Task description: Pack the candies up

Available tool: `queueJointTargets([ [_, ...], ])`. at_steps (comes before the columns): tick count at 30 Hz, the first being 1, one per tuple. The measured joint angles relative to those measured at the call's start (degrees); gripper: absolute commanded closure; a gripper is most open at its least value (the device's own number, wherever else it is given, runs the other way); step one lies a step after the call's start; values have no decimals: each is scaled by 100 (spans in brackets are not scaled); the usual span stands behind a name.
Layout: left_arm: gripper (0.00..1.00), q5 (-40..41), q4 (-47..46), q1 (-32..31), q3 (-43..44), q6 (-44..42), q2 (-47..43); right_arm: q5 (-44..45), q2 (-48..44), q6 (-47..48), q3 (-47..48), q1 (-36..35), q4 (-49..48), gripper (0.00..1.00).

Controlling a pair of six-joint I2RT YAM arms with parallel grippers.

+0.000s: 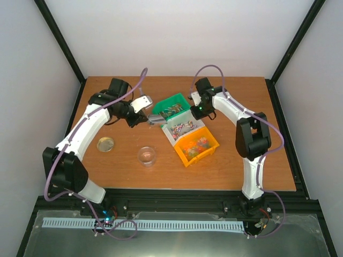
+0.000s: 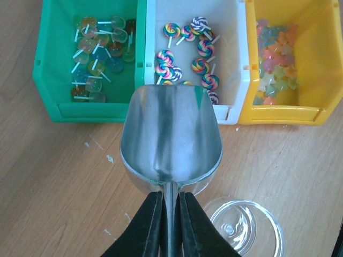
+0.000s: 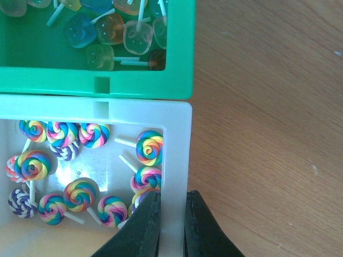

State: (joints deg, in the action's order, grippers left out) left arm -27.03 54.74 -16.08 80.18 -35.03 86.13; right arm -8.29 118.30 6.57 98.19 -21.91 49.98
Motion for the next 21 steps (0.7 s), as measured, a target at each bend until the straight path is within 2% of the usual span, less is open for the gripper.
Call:
queueJointTargets([
  [2, 99, 101, 190, 0, 179, -55, 140, 44, 4, 7, 15, -129, 2, 97],
  [13, 99, 1097, 879, 0, 1172, -208, 890, 205, 20, -157, 44, -380, 68, 97],
  [21, 99, 1386, 973, 2, 1296, -431, 1276, 90, 74, -68, 68, -374, 42, 97],
])
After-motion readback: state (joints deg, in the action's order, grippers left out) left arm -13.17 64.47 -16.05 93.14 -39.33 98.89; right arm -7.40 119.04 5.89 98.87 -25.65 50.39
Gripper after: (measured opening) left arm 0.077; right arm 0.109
